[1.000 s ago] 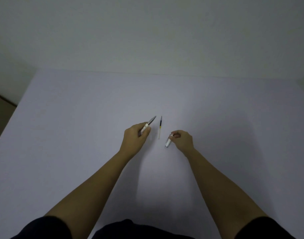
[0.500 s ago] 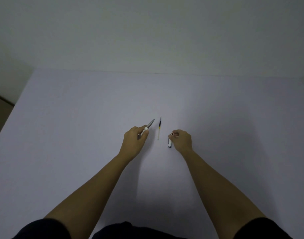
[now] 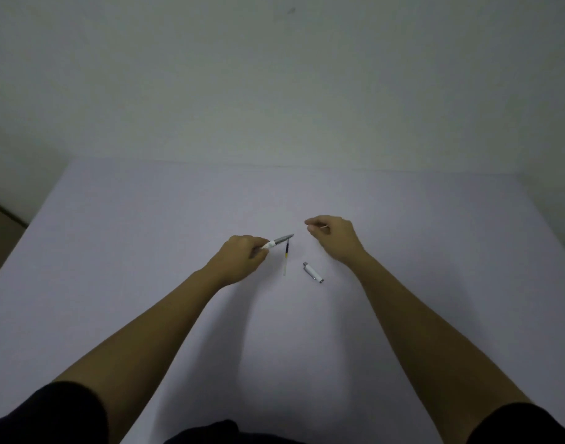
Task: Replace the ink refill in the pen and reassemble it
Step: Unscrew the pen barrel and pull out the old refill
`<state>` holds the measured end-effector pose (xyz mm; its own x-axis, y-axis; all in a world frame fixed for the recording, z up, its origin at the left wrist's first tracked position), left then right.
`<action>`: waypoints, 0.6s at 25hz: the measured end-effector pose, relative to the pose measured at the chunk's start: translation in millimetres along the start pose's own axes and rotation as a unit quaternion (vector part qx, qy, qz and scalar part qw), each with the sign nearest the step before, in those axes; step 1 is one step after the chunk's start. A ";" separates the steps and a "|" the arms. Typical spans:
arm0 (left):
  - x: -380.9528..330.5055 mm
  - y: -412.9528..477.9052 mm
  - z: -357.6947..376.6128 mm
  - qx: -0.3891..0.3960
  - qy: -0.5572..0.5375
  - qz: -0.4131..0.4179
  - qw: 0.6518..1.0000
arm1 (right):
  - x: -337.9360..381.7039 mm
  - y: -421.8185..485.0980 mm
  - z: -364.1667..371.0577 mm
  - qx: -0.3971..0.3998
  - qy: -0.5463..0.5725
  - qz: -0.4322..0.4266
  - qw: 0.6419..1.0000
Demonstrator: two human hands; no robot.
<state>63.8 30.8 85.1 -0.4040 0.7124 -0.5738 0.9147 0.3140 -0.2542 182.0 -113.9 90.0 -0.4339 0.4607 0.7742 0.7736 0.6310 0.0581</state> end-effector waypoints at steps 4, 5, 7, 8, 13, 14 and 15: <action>-25.1 -7.4 -7.5 -0.004 0.105 0.079 0.991 | 60.0 -1.2 20.9 0.205 -0.113 -0.095 0.968; -28.7 -9.4 -12.2 -0.017 0.097 0.085 0.991 | 65.0 -5.9 27.3 0.252 -0.153 -0.097 0.951; -35.8 -14.8 -17.7 -0.032 0.082 0.096 0.991 | 69.4 -13.0 33.1 0.302 -0.198 -0.096 0.928; -38.4 -17.4 -17.4 -0.030 0.079 0.102 0.991 | 71.9 -15.4 32.2 0.308 -0.198 -0.095 0.925; -33.3 -24.0 -12.3 0.034 -0.002 0.064 0.997 | 97.6 -21.7 16.8 0.238 -0.202 -0.191 0.931; -31.2 -24.0 -12.9 0.043 -0.018 0.052 0.998 | 102.6 -23.6 13.1 0.213 -0.200 -0.215 0.932; -30.6 -24.4 -13.5 0.047 -0.021 0.047 0.998 | 105.8 -25.3 10.0 0.193 -0.194 -0.229 0.934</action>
<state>53.8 9.8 119.4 -0.3178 0.7082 -0.6304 0.9453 0.1854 -0.2683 112.0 -74.9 164.2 -0.8713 0.2316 0.4327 0.2744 0.9609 0.0382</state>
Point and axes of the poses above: each hand's wrist, its own y-axis towards the middle knuckle, its own z-axis out of the palm, x = y × z, the point moved 10 cm from there along y, towards the middle knuckle, and after that the axes turned 13 degrees about -z, right-handed, at the moved point
